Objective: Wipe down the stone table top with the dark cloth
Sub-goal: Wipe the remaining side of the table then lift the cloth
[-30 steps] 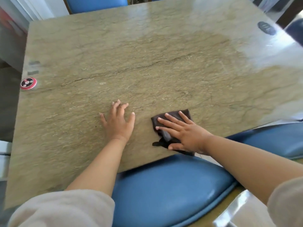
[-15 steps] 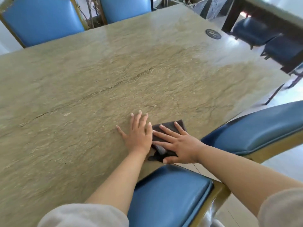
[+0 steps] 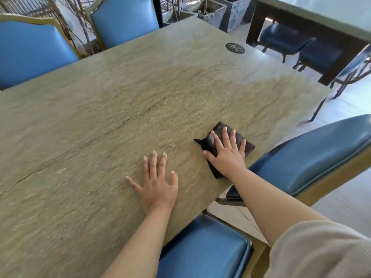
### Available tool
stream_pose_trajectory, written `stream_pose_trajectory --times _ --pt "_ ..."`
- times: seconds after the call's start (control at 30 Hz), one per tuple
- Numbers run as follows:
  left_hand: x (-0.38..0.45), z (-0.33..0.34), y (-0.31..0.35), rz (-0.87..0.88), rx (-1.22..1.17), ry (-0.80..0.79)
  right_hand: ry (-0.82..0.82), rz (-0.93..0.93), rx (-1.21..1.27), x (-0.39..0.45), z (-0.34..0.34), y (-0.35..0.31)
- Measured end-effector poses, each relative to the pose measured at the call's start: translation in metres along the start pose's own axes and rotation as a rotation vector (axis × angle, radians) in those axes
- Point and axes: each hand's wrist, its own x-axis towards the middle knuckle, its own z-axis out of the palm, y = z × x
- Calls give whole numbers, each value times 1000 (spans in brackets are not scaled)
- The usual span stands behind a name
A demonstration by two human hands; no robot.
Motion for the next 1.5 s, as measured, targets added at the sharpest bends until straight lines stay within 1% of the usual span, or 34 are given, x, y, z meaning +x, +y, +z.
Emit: stream_pose_trajectory --times 0.13,0.3,0.37,0.43,0.53,0.6,0.7,0.77,0.87,0.9,0.97,1.03,1.1,1.17,1.23,1.33,1.43,1.5 --pt "1 1 -1 13 -9 14 -83 -171 -53 -28 4 9" --pt "4 2 -1 16 13 -25 -193 -337 128 -61 1 17" --pt "6 -1 -4 31 19 -79 -252 -364 178 -75 0 20" --pt "9 -8 -5 37 -3 -176 -326 -395 180 -90 -4 23" --pt "10 -25 1 1 -110 -308 -445 -388 209 -111 -11 28" --pt "6 -38 10 -40 -221 -350 -536 -317 278 -123 -25 28" --pt "-2 -53 26 -39 -380 -404 -647 -278 272 -132 -61 22" --pt "-5 -59 35 -3 -515 -390 -648 -234 400 -135 -85 18" --pt "-20 -74 53 26 -876 -395 -684 -109 830 -135 -113 23" --pt "-26 -80 62 18 -1000 -403 -671 -82 959 -133 -123 25" --pt "-37 -93 83 -21 -1164 -402 -592 -44 1136 -127 -141 33" --pt "-43 -99 104 -73 -1267 -414 -537 -20 1282 -121 -159 44" --pt "-50 -104 127 -138 -1396 -440 -532 -7 1427 -114 -175 61" --pt "-58 -106 154 -163 -1517 -490 -538 -10 1536 -111 -192 84" --pt "-72 -111 188 -125 -1613 -530 -525 -27 1581 -110 -209 112" --pt "-87 -114 245 -56 -1651 -497 -447 -21 1530 -104 -231 153" --pt "-95 -114 297 -5 -1675 -388 -395 -19 1423 -91 -245 190" --pt "-95 -114 325 -12 -1708 -296 -380 -29 1341 -84 -254 211"
